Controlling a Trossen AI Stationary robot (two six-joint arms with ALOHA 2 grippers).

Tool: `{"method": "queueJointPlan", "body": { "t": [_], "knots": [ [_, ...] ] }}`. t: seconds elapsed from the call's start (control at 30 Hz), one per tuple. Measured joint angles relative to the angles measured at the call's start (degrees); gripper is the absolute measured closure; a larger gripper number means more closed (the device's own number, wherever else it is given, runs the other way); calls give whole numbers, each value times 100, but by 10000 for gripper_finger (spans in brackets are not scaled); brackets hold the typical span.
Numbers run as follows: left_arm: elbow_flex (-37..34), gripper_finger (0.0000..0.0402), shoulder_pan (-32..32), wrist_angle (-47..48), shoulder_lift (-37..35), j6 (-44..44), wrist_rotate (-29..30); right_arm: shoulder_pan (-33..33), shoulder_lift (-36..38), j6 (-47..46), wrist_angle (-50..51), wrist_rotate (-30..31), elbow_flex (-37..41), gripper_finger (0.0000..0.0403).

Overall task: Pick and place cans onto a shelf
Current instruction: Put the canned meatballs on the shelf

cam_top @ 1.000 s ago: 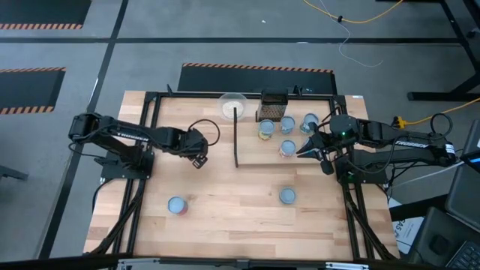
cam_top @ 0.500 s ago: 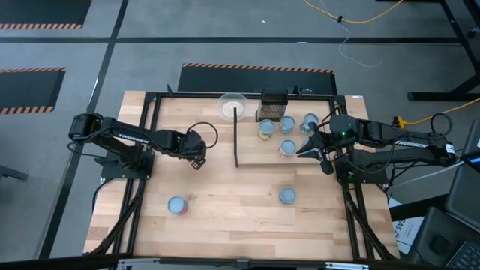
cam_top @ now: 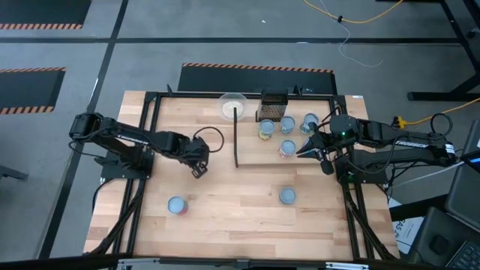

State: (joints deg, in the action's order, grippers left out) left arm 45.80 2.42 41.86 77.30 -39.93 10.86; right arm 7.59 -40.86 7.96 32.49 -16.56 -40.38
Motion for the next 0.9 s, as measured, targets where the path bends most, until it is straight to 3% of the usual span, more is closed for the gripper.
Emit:
{"method": "queueJointPlan", "body": {
  "t": [0.17, 0.3, 0.5, 0.7, 0.9],
  "knots": [
    [188, 398, 529, -808, 0, 464, -778, -1, 0, 0, -1, 0, 0, 343],
    [197, 398, 1078, -2052, -2, 819, -1203, 0, 0, 1, -2, 0, 0, 343],
    [202, 399, 1798, -3858, -2, 1370, -1167, -2, 0, 1, -2, 0, 0, 343],
    [214, 399, 2165, -5179, 377, 2570, -1002, -2, -1, 1, -11, 0, 0, 343],
    [417, 399, 2098, -5486, 1003, 3321, -1050, -1, -2, 1, -59, 0, 0, 343]
  ]
}}
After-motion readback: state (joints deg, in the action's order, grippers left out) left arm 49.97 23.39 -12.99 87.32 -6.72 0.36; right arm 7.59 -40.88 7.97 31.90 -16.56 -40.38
